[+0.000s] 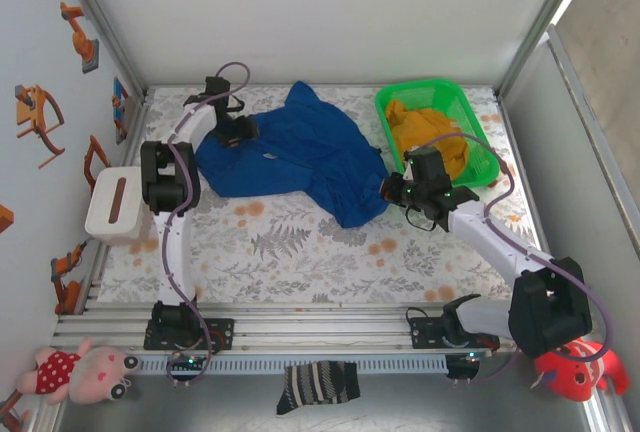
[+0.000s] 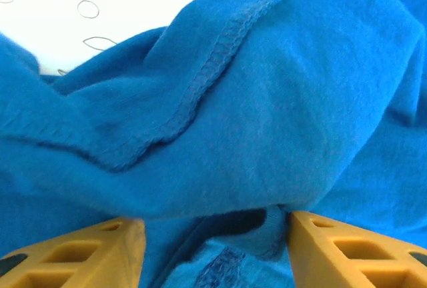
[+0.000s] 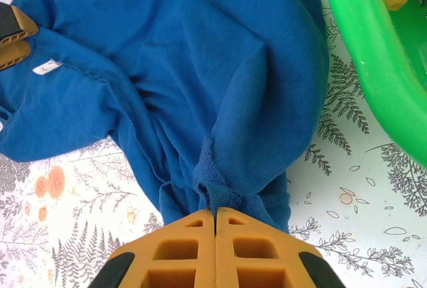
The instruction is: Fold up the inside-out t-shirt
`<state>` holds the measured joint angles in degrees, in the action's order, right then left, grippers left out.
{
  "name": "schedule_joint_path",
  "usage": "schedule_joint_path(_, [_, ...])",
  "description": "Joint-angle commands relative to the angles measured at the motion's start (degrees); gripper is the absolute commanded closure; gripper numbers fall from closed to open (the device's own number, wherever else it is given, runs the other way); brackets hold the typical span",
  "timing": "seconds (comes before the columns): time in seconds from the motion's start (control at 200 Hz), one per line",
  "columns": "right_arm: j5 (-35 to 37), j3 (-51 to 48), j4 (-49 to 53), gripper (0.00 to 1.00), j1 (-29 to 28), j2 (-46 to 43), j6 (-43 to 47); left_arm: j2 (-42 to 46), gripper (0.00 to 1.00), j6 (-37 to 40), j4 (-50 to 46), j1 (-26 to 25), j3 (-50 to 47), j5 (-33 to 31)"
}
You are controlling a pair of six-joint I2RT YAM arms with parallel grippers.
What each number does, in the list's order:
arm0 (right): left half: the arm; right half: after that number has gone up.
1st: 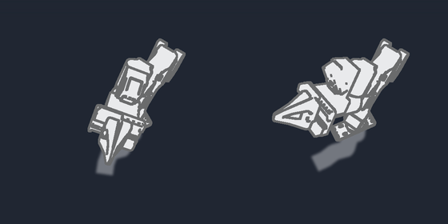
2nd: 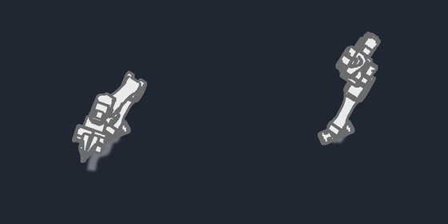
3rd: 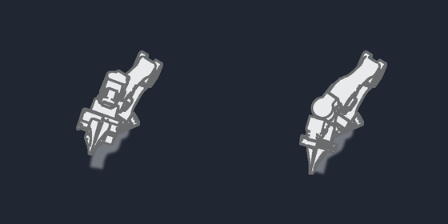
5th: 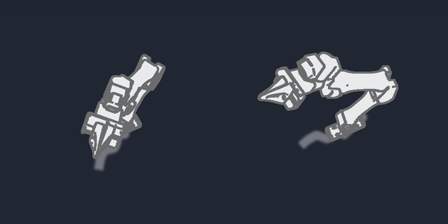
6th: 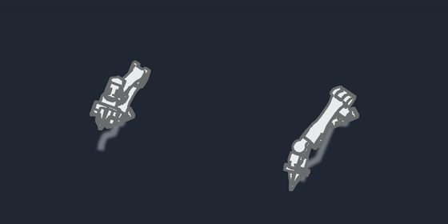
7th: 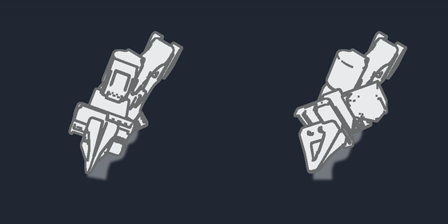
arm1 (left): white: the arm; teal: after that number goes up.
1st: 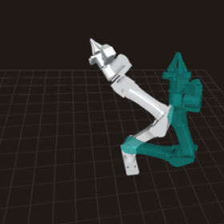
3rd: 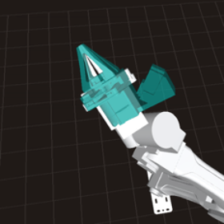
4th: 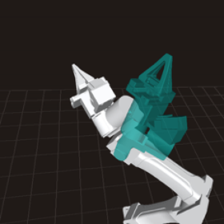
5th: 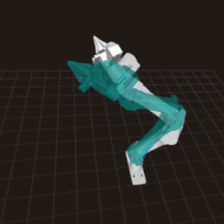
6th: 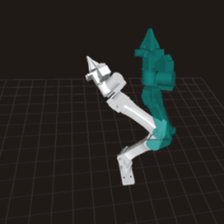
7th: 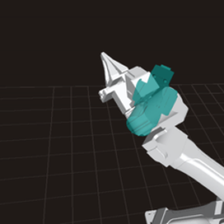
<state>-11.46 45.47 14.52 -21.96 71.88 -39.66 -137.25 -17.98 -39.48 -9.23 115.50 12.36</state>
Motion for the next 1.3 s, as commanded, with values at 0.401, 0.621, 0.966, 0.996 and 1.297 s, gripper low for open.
schedule_joint_path(0.401, [3.2,11.2,6.0,1.00,0.6,0.0,2.7,20.2,1.00,-4.9,1.3,3.5,-3.4,7.2])
schedule_joint_path(0.621, [5.1,7.7,6.2,1.00,0.8,-4.5,0.9,48.1,1.00,-16.2,14.8,12.2,-36.2,11.9])
schedule_joint_path(0.966, [3.3,-11.1,1.9,1.00,0.8,-9.9,-2.6,79.0,1.00,-28.5,13.7,17.8,-75.6,2.5])
schedule_joint_path(0.996, [2.9,-11.9,2.1,1.00,0.8,-9.8,-2.3,80.5,1.00,-29.2,13.5,17.8,-77.2,1.8])
schedule_joint_path(1.297, [8.3,-8.7,13.7,0.64,-0.8,-9.6,-0.2,85.9,1.00,-26.3,6.3,17.8,-78.0,-2.1])
